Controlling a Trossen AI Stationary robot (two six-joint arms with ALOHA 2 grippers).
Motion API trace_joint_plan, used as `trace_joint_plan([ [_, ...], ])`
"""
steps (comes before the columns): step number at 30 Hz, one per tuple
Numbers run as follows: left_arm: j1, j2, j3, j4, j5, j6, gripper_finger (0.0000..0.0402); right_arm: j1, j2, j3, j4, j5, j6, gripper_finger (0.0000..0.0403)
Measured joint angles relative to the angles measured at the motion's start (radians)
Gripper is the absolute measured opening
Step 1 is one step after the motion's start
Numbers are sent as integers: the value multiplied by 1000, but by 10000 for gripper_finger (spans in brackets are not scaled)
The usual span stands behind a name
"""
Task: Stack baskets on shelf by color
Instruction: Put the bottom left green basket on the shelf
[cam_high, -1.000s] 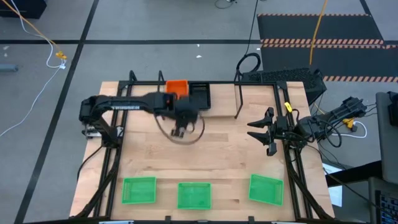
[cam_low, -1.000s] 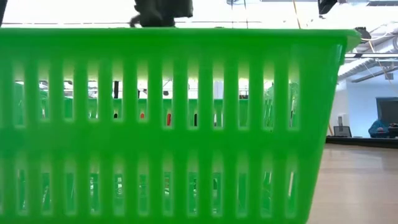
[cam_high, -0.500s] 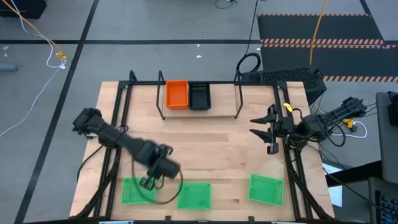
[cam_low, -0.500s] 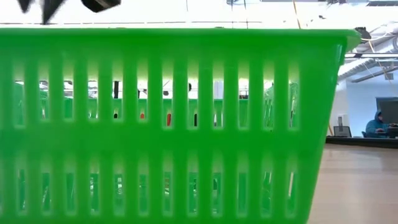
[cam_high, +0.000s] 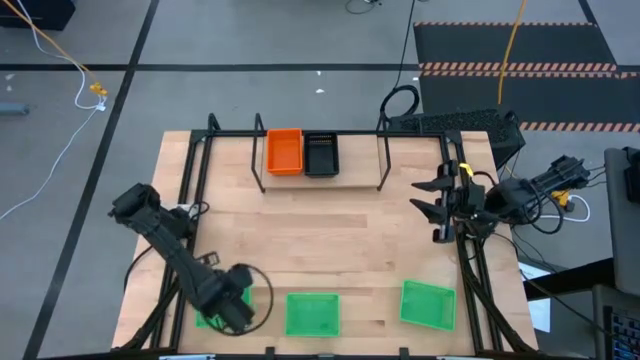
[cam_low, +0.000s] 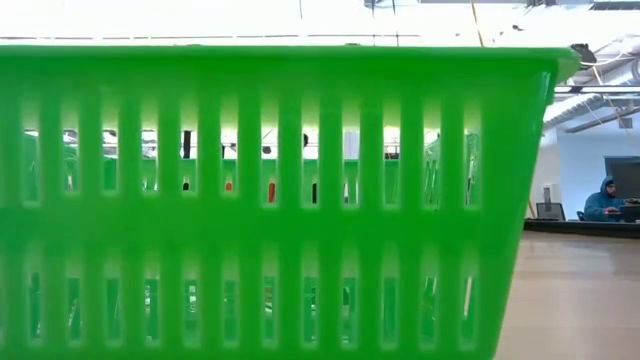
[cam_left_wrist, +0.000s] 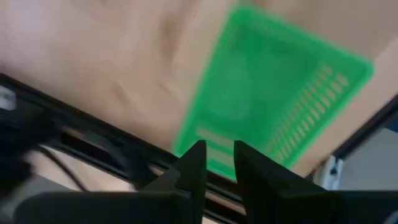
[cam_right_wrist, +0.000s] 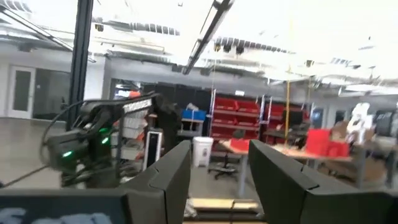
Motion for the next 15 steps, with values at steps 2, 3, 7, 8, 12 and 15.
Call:
trace_joint_plan([
  [2,-35,-7,-59,58,66,-78,81,0,6,0,30,0,-47,155],
  [3,-54,-10,-93,92,106,-132,81,0,7,0,44,0,-76,155],
  [7,-130,-6,-200,257,241,-380,83,-4,19,0,98,1,-173,155],
  [8,-143,-7,-214,300,257,-442,84,-7,23,0,111,1,-187,155],
  [12,-175,-8,-213,357,259,-662,103,-27,40,0,151,2,-196,155],
  [15,-180,-10,-218,339,248,-753,128,-43,54,0,176,2,-202,155],
])
